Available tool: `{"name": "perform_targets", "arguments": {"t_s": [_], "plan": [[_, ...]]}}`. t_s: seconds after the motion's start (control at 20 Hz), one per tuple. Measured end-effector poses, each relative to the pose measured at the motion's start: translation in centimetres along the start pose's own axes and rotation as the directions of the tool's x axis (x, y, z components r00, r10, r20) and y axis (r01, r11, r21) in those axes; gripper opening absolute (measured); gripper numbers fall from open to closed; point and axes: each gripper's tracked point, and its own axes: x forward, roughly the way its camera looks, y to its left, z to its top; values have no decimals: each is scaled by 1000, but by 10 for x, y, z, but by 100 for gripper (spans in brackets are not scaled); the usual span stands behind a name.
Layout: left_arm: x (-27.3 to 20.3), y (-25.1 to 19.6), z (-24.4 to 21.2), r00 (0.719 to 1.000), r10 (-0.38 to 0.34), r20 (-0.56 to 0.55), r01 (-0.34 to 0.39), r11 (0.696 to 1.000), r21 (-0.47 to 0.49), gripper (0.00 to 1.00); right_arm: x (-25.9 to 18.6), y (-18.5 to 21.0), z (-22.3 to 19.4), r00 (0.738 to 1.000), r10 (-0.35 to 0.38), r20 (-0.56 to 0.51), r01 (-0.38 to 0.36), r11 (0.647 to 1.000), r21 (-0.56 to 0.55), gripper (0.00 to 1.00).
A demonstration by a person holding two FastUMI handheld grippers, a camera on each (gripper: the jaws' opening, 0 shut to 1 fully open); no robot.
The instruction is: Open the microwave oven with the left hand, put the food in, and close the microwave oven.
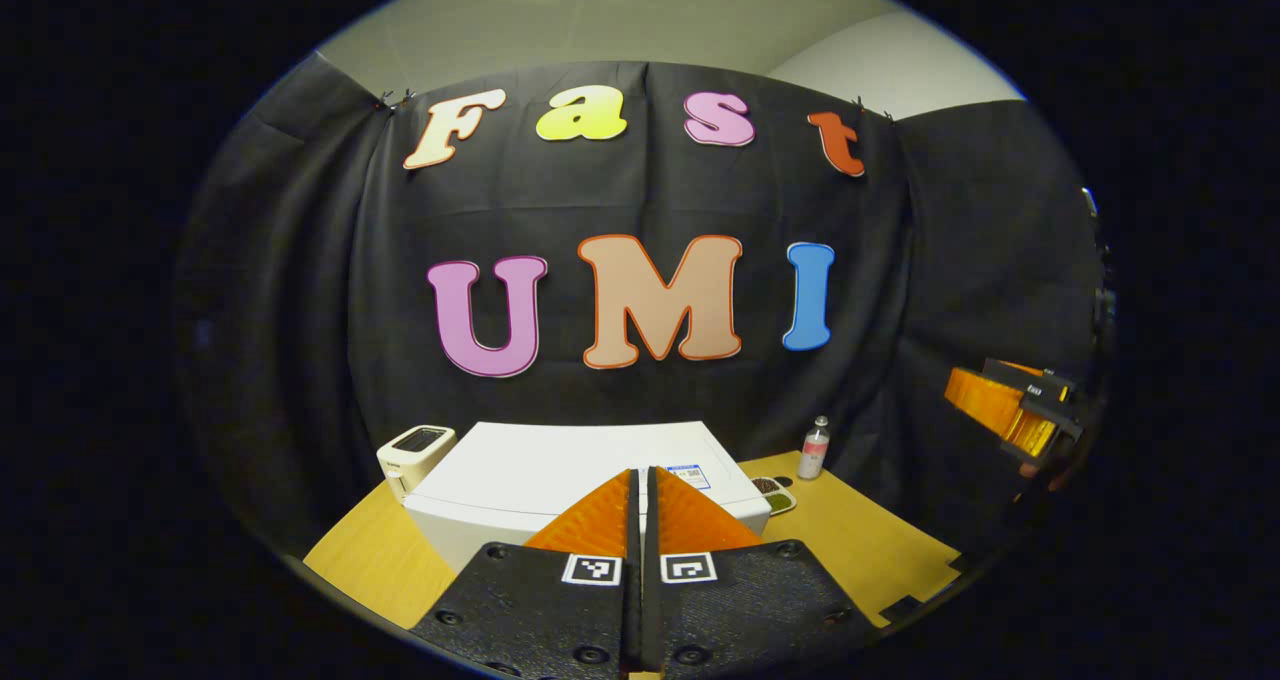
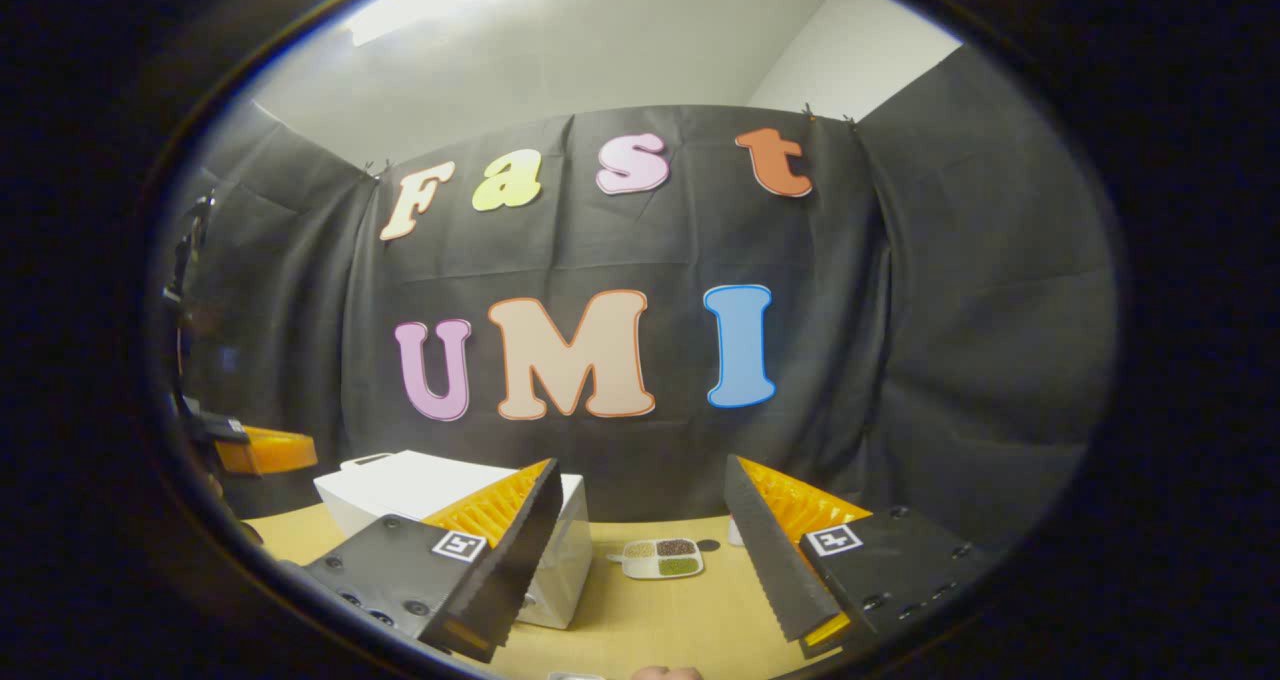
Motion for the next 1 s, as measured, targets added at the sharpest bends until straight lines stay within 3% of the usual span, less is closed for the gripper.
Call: {"name": "perform_targets", "arguments": {"t_s": [0.05,0.1,0.2,0.25,0.35,0.45,0.75,1.0], "plan": [[-2,2,5,1000,8,14,-7,1000,-4,0,0,3,1,1000,4,2,-4,1000,-3,99],[-4,5,10,999,12,34,-12,1000,-5,0,0,5,-1,1000,8,-1,-8,1000,1,94],[-7,12,15,998,34,54,-35,999,19,1,0,7,-2,1000,9,-9,-9,1000,12,94],[-9,10,16,998,28,62,-29,999,28,15,0,7,-2,1000,7,-8,-7,1000,13,94],[-12,0,17,997,-2,81,1,1000,18,57,-1,9,1,1000,10,-2,-10,1000,16,94],[-15,5,13,998,21,65,-23,999,39,98,-2,11,3,1000,10,4,-11,1000,9,94],[-20,6,16,997,29,69,-34,997,67,94,-5,14,-3,1000,13,-10,-13,1000,2,94],[-21,4,15,998,19,68,-20,1000,23,94,-7,16,-3,1000,15,-14,-15,1000,-8,94]]}}
